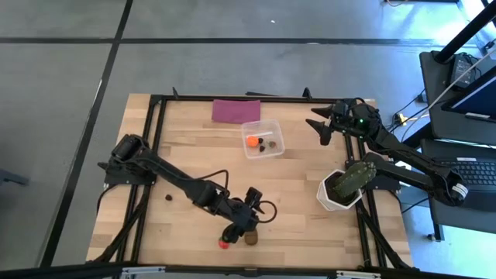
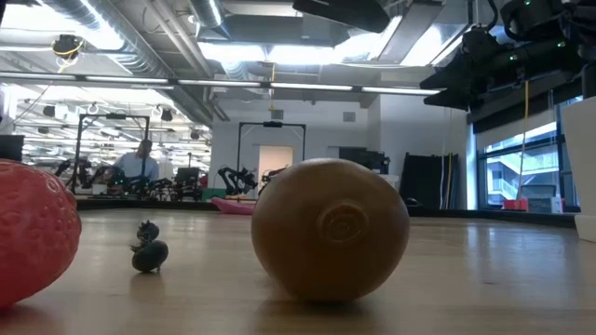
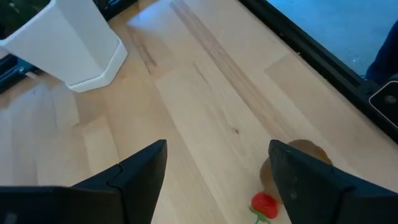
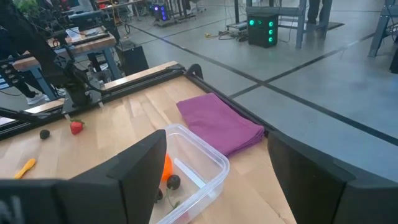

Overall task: Pick and placing Produce into tupperware
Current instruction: Put the middle red strawberry into the transparent bin

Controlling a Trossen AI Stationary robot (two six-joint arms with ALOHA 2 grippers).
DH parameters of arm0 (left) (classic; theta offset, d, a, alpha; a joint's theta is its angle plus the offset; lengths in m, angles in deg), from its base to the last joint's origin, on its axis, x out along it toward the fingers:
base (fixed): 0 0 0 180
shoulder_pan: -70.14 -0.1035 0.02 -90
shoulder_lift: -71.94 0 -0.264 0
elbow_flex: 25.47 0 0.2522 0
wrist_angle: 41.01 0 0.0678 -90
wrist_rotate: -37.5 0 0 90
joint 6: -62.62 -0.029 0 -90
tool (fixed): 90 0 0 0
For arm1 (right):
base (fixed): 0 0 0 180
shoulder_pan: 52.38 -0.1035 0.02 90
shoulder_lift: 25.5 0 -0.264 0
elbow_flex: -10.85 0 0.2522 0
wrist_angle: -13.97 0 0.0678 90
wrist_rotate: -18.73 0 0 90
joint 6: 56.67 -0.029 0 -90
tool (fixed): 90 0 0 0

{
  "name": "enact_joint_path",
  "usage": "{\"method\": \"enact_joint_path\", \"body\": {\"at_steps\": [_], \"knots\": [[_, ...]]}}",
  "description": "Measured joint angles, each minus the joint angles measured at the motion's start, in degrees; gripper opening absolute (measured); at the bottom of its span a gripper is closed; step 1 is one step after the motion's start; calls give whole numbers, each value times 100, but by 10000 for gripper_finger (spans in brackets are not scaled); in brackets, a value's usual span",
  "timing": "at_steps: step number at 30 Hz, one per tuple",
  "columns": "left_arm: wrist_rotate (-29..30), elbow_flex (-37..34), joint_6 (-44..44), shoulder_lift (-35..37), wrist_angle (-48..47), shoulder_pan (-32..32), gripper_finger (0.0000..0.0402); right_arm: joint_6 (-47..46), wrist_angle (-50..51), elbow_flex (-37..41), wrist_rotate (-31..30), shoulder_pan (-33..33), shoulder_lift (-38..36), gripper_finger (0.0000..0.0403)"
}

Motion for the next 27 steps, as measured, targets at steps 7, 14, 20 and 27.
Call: {"method": "enact_joint_path", "body": {"at_steps": [7, 14, 20, 27], "knots": [[-166, 0, 245, 2, -197, -53, 317, 2, 0, 0, -2, -1, 1, 283], [-121, 0, 484, 2, -304, -18, 340, -16, 0, 0, -2, 0, 0, 283], [299, 0, 891, 2, -306, -29, 335, -39, 0, 0, -2, 0, 2, 283], [555, 0, 928, 4, -495, -29, 340, -53, 2, 0, 0, -2, 0, 283]]}}
